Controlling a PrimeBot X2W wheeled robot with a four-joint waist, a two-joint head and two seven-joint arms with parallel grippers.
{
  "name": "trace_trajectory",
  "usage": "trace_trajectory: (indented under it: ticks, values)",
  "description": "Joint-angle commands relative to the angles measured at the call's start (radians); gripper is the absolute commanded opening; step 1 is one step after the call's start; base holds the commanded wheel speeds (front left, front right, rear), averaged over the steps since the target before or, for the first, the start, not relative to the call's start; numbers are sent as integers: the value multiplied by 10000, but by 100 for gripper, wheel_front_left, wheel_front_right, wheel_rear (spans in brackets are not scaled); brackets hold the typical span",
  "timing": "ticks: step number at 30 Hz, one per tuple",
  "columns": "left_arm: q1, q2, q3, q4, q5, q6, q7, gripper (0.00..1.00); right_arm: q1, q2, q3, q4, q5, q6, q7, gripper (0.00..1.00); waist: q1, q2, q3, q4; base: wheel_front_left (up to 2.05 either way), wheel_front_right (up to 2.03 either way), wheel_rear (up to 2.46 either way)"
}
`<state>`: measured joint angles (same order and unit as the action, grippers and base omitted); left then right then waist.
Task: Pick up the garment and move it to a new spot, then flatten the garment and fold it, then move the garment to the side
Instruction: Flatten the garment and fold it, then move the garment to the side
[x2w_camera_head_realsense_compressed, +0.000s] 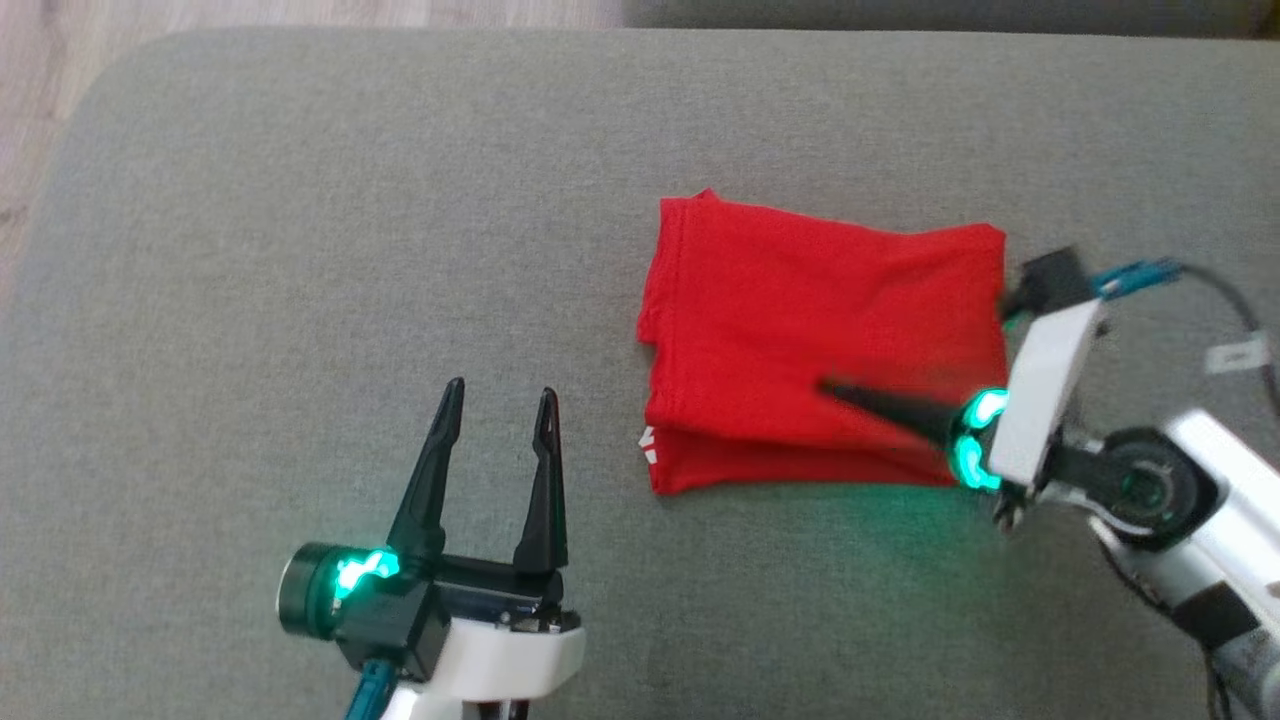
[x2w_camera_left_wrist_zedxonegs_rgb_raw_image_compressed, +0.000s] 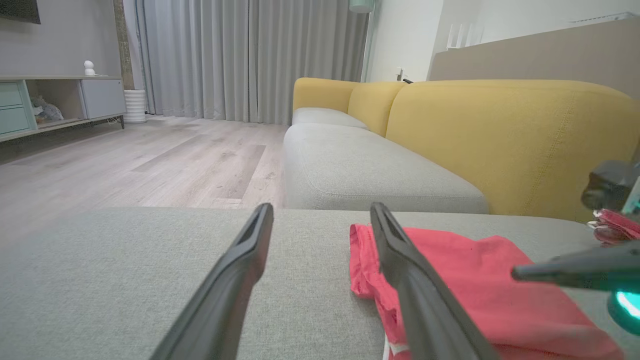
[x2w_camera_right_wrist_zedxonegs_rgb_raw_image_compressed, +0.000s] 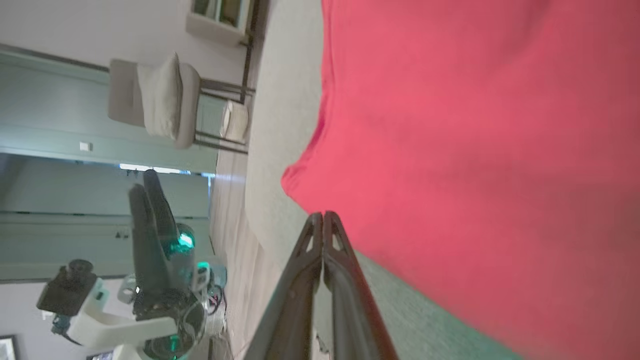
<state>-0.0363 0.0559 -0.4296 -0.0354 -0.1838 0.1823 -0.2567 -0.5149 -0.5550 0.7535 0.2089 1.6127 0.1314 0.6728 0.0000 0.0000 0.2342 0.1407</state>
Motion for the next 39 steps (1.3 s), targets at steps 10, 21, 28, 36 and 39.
trace_trajectory:
  ticks: [10,21,28,36,39]
  values:
    - [211,-57,634,-221,70,-170,-51,100,-44,-642,55,-390,-4017,-7,-4711,100,0,0,-733,-113,0,0,0]
    - [1321,-57,1689,21,-52,-342,-51,100,1257,828,-668,2878,-8164,-7,-9329,100,0,0,-2124,-831,0,0,0]
    - [1681,-57,2256,107,-193,-142,-51,100,3849,2870,-4950,1019,-12031,-7,-9342,100,0,0,-2654,-1035,0,0,0]
    - [1923,-57,2524,171,-41,-129,-51,100,5664,4004,-5542,97,-13738,-7,-9344,100,0,0,-2894,-1204,0,0,0]
    - [2020,-57,2551,224,13,-119,-51,100,5758,4110,-5541,111,-13863,-7,-9344,100,0,0,-2922,-1289,0,0,0]
